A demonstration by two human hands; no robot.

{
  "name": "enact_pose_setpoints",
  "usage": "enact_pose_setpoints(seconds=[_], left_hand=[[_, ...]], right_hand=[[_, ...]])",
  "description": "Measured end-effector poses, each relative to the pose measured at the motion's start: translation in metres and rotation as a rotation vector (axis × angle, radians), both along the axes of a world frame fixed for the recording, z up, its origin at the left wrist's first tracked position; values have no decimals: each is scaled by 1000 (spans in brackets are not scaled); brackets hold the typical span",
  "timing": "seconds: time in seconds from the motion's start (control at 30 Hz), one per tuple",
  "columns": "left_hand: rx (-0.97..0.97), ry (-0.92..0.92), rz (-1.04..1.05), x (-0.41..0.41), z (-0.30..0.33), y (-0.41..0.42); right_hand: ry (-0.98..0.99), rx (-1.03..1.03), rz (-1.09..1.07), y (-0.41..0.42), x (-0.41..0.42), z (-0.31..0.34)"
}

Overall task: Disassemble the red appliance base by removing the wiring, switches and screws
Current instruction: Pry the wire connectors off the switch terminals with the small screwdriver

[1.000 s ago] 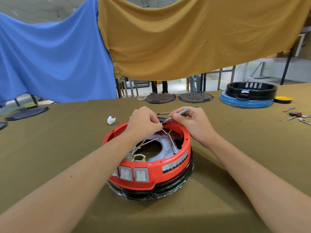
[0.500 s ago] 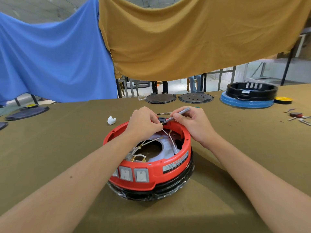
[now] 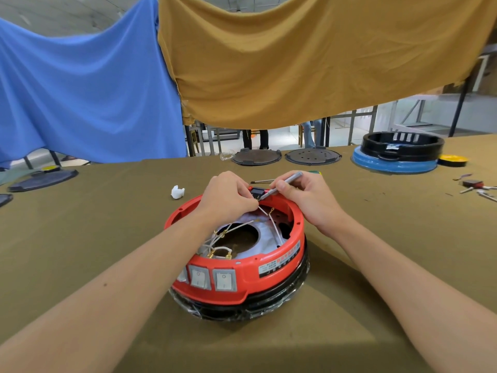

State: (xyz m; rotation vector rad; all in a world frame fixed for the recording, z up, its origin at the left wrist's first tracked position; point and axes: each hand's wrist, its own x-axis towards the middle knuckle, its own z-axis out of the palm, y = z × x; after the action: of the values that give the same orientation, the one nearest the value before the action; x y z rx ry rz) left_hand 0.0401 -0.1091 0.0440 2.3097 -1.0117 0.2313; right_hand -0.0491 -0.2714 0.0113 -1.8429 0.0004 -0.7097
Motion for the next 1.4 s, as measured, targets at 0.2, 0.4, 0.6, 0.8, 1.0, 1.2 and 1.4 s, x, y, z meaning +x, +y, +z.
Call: enact_pose_setpoints(seconds=[0.2, 0.4, 0.6, 0.8, 1.0, 1.2, 1.4], left_hand=[[-195, 155, -19, 8, 2, 6], [-395, 355, -34, 12, 4, 10], [-337, 246, -206, 6, 4, 7], [-357, 142, -283, -2, 7, 8], [-388, 166, -302, -8, 10, 9], [-265, -23, 192, 7, 9, 14], [330, 127, 299, 28, 0, 18]], right_hand=[[-32, 223, 0, -1, -1, 2], [-153, 499, 72, 0, -5, 10], [-161, 271, 66, 12, -7, 10], [-148, 220, 35, 17, -9, 11], [-146, 379, 39, 14, -7, 13], [-133, 553, -309, -23, -2, 10], [126, 241, -621, -43, 11, -9]])
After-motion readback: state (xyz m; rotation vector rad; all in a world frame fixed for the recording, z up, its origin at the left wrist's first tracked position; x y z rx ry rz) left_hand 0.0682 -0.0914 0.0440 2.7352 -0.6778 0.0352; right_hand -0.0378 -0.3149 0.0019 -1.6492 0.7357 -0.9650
